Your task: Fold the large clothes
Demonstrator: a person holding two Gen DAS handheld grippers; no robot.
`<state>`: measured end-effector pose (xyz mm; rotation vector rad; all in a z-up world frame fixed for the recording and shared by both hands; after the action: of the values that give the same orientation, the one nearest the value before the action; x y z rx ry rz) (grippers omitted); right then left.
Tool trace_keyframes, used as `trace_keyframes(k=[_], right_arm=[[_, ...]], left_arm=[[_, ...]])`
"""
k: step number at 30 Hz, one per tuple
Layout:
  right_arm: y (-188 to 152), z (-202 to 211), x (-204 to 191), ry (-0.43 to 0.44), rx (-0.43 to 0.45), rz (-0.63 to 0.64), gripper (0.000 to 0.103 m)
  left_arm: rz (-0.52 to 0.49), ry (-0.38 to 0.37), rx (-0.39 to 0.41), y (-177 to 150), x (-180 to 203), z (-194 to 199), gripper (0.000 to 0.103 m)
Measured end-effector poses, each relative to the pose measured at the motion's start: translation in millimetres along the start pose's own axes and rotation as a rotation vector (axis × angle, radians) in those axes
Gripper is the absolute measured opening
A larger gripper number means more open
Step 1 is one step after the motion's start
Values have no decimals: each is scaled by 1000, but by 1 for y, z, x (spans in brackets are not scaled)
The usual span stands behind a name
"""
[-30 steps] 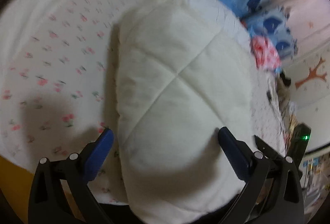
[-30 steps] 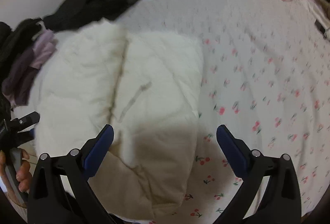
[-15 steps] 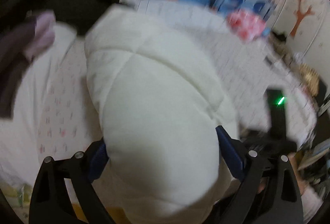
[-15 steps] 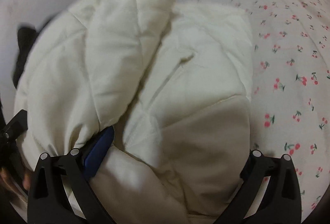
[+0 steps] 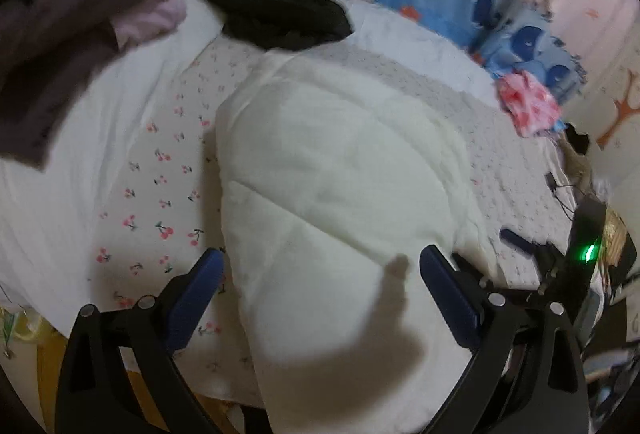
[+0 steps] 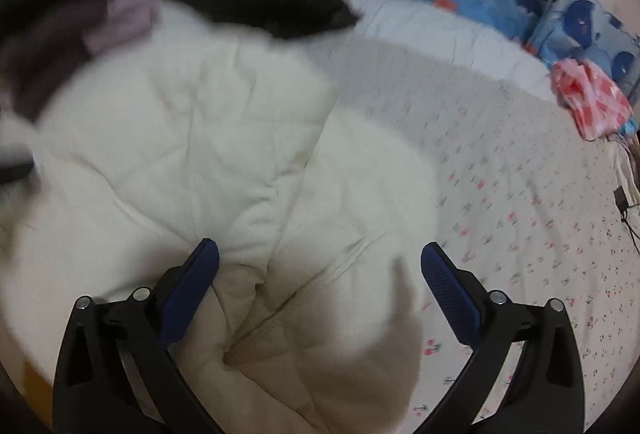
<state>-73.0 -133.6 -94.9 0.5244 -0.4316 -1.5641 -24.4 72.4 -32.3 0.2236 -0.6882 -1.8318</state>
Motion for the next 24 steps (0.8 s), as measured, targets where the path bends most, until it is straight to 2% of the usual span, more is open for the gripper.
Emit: trace_keyframes(k=[1, 2, 3, 6, 8, 11, 12, 14, 15, 19, 21, 22, 23, 24], right_arm=[[-2, -2, 6, 2, -24, -18, 97], [-3, -1, 9, -7, -43, -20, 97], [-8, 1, 14, -18, -50, -13, 97], [-4, 20, 31, -72, -6, -30, 97], [-3, 19, 39, -74, 6, -52, 97], [-20, -17, 41, -59, -115, -43, 97], [-23, -22, 44, -44, -133, -63, 97], [-23, -18, 52, -14, -145, -99, 97], [-22, -12, 54, -8, -135, -116, 97], [-12, 24, 61, 5, -4, -147, 97], [-4, 25, 68, 5, 9, -170, 97], [-3, 19, 72, 45, -32, -209, 97], [-5, 6, 74, 106, -109, -253, 97], [-9, -7, 73, 118, -191, -262, 97]], left_arm=[[-43, -14, -77, -2, 5, -23, 97], [-74, -45, -121, -11, 5, -34, 98], [-96, -19, -132, -10, 8, -39, 98], [-127, -22, -112, 1, 12, -28, 97], [-106, -20, -88, 9, 5, -26, 97], [-104, 2, -114, 7, 6, -44, 98], [-136, 38, -122, 5, 11, -46, 98], [-165, 59, -119, 5, 21, -44, 98], [-167, 52, -116, -5, 15, -33, 98], [-130, 63, -44, 2, 1, -6, 97], [-93, 63, -31, 7, -8, -3, 97], [-83, 59, -38, 9, -11, -7, 97], [-87, 51, -61, 9, -11, -15, 97], [-103, 33, -91, 7, -7, -24, 97]])
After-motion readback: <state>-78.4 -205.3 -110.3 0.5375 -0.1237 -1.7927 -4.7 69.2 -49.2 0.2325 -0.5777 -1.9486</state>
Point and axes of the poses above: each gripper's, at about its wrist camera, not at the fingertips, and z roughly against the way its jaws point, x to its right, y to its top, the point moved 5 cm from there along -z, roughly the way its jaws point, and after that the axes turned 14 degrees about -z, right-handed, at the moved point
